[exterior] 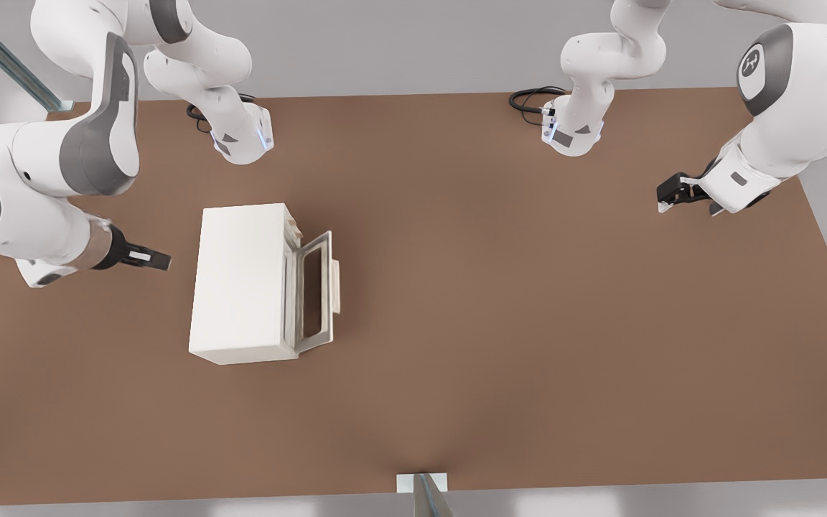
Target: Keep left arm still and open the oven door with right arm
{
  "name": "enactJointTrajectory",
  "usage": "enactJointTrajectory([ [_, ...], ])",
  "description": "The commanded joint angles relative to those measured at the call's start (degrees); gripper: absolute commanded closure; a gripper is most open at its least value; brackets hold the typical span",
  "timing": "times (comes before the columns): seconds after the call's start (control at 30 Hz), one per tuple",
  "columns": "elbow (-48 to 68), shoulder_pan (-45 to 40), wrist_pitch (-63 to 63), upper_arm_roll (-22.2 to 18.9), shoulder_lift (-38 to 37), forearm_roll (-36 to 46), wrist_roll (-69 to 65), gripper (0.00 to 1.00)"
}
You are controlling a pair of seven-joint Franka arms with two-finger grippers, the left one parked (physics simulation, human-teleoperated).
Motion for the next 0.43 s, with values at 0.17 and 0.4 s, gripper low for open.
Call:
enactJointTrajectory([
  [0.17, -0.54, 0.01, 2.69, -0.05, 0.19, 0.15, -22.27, 0.0],
  [0.4, -0.71, 0.01, 2.69, -0.05, 0.36, -0.02, -22.19, 0.0],
])
